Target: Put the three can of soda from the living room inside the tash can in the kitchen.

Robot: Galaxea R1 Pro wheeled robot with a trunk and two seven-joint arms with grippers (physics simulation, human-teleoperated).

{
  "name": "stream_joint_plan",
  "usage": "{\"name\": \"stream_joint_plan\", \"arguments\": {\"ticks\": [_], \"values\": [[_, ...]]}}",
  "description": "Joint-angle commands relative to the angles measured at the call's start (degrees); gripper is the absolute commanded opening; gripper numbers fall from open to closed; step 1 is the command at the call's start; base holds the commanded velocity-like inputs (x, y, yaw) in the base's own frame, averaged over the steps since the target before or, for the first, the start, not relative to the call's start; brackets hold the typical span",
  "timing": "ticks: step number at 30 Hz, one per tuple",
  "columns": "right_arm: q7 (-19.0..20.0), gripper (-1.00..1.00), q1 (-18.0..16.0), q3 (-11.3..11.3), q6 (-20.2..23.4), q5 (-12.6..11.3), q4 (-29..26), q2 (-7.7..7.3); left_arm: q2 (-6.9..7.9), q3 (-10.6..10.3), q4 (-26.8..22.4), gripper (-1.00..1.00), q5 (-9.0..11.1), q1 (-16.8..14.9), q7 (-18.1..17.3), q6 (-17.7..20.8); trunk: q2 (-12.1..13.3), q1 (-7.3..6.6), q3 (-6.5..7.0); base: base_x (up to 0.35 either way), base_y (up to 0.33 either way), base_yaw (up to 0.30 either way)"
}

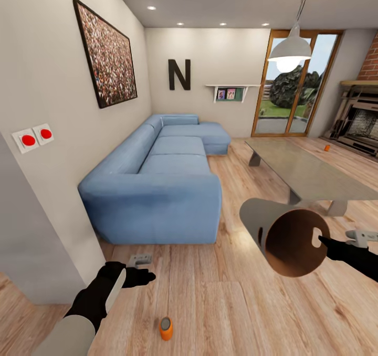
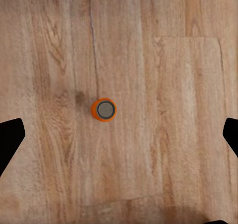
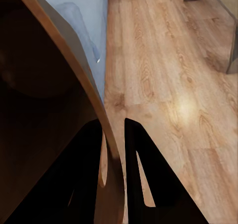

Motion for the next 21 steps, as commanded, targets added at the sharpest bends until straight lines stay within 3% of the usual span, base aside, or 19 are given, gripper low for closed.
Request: {"name": "stream_joint_plan", "arguments": {"ticks": [1, 21], "values": [[0.17, -1.00, -0.05, 0.06, 0.10, -0.91, -0.05, 0.00, -0.01, 0.00, 0.00, 1.00, 0.00, 0.00, 0.00, 0.00, -0.42, 0.22, -0.18, 0.000, 0.000, 0.000], [0.10, -1.00, -0.05, 1.64, 0.08, -0.84, -0.12, 0.01, -0.36, -0.03, -0.03, 1.00, -0.02, 0.05, 0.14, -0.42, -8.44, 4.62, -3.77, 0.000, 0.000, 0.000]]}}
